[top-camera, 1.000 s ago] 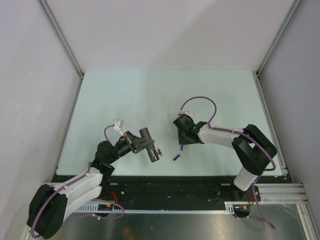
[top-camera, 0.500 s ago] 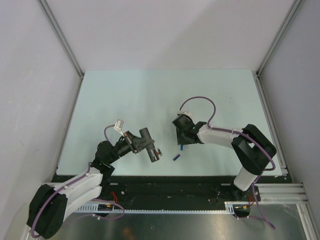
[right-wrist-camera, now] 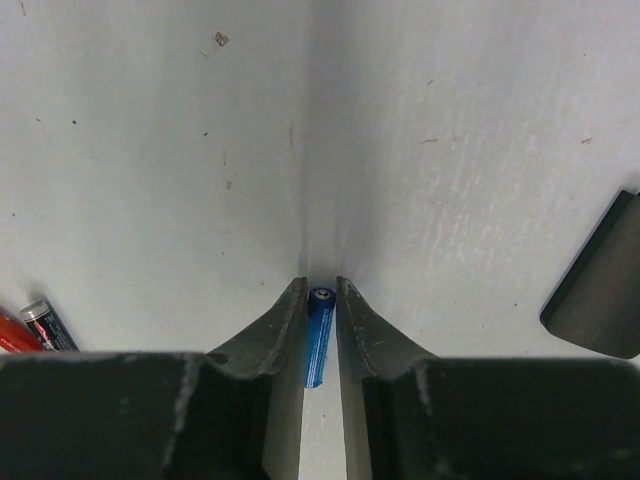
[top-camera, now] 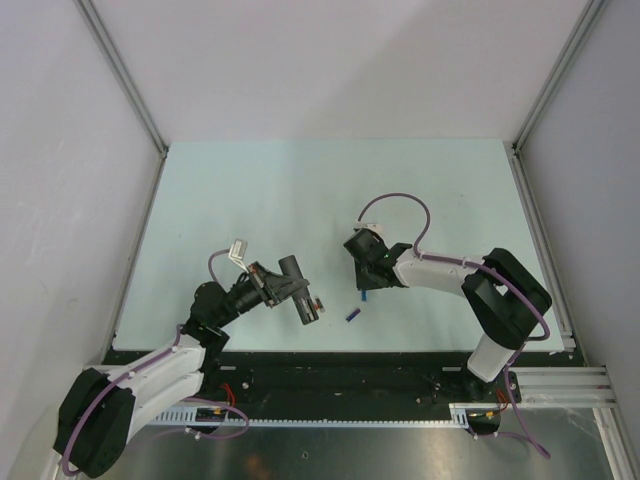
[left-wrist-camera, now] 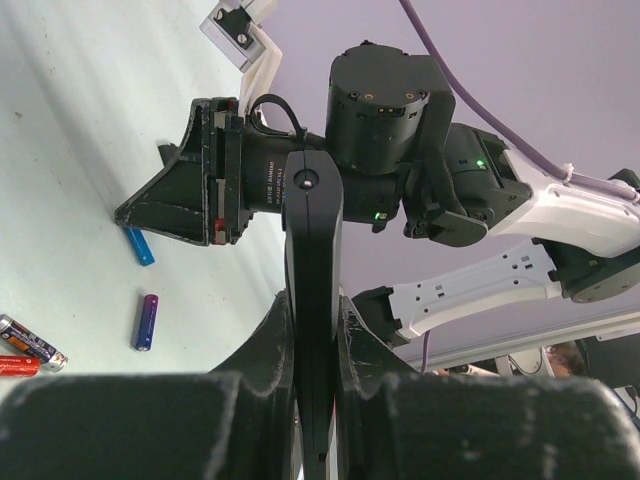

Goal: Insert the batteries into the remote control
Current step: Pick up the battery from the center of the board, then load the battery into the remote control.

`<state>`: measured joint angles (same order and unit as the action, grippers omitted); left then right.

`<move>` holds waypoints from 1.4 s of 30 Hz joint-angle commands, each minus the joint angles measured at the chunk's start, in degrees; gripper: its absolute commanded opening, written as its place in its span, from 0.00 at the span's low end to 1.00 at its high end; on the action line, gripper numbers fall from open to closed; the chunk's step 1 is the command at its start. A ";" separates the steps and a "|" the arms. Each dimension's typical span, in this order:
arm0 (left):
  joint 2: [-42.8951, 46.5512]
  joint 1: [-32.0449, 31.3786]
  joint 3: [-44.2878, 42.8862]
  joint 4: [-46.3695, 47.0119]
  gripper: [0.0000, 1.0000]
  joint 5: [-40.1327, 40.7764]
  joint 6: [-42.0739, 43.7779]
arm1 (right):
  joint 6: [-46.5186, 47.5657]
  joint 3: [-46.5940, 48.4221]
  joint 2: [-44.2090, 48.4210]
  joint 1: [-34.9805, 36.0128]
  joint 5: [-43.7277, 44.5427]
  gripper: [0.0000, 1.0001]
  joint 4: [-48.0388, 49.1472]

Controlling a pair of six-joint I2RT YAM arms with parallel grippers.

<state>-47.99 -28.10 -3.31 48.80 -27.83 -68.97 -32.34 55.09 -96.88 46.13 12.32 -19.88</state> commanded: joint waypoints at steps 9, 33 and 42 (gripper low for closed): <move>0.00 0.32 0.59 2.36 0.00 -1.43 1.03 | 0.35 1.69 0.11 0.10 -0.80 0.05 -2.71; -20.64 -1.52 -18.46 6.13 0.00 0.85 -3.54 | 5.88 3.62 34.02 8.53 9.11 0.00 -7.28; -36.11 -6.79 -25.60 20.70 0.00 1.91 -11.18 | 5.44 2.92 40.63 14.95 14.05 0.00 -4.29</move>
<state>-79.26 -33.08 -25.85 58.72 -26.63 -75.24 -27.14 57.56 -58.11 60.18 22.22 -25.78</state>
